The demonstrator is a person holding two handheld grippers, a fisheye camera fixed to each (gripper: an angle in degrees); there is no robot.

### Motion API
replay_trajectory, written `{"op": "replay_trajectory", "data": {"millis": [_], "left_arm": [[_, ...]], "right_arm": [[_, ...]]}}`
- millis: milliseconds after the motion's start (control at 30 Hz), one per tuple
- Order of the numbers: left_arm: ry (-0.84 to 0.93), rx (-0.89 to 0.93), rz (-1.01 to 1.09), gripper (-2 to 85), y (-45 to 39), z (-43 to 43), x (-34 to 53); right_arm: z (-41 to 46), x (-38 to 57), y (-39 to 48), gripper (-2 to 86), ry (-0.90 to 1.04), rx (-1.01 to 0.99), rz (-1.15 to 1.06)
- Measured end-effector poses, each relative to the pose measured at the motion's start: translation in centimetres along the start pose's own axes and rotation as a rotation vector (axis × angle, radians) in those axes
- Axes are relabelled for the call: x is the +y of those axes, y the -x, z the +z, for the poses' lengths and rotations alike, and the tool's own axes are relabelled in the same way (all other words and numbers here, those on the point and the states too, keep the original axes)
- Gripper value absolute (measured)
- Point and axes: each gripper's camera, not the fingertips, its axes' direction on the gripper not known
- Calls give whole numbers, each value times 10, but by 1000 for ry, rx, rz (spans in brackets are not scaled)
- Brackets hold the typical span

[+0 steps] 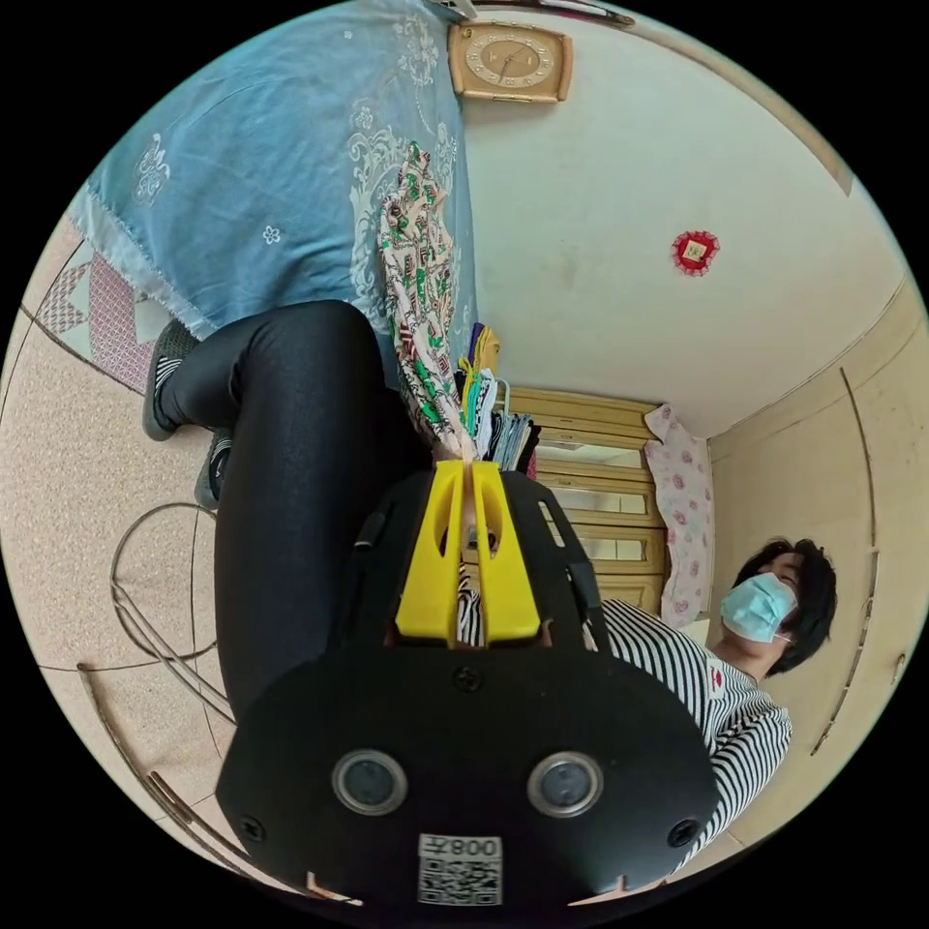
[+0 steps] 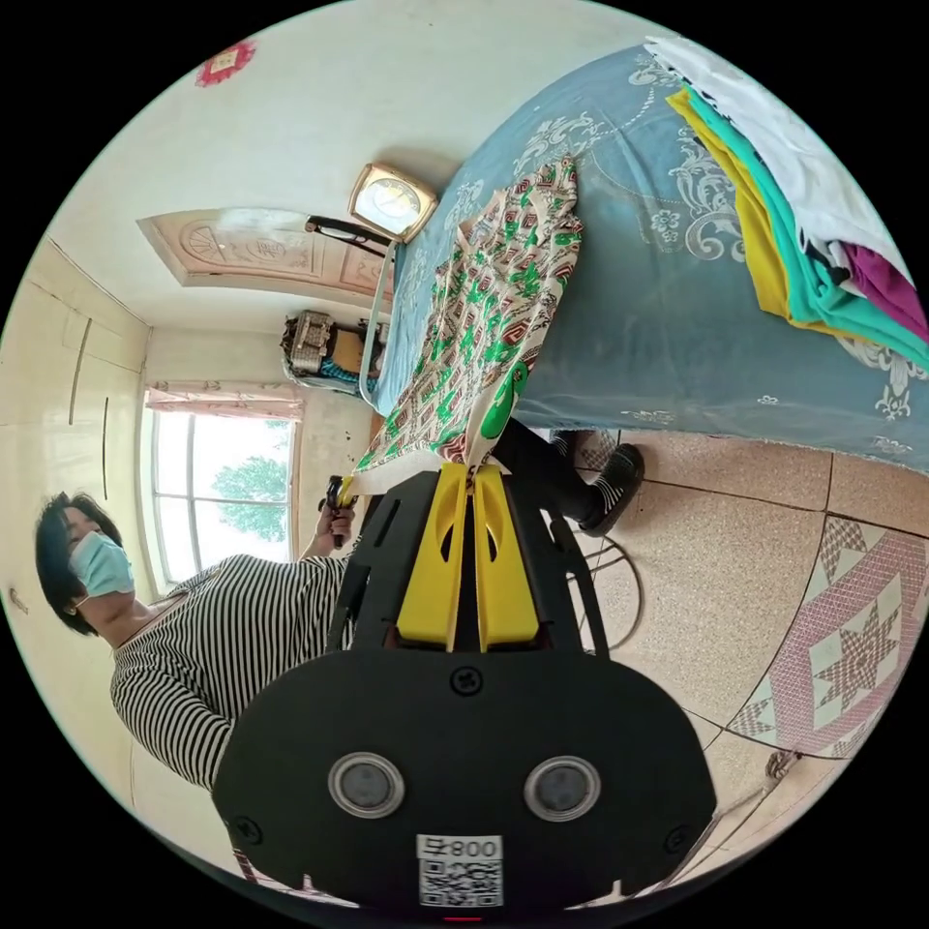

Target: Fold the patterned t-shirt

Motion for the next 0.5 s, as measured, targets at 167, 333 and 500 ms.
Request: {"op": "replay_trajectory", "data": {"millis": [167,333,500], "left_arm": [[26,-40,15,16,12,1,7],[8,-34,13,16,24,-12,20],[-8,-53,-17,16,38,-22,24]], "right_arm": [[-7,0,-5,9,56,-4,31],[16,12,-18,9,108,-17,64],[24,31,-45,8,58,-86,134]]}}
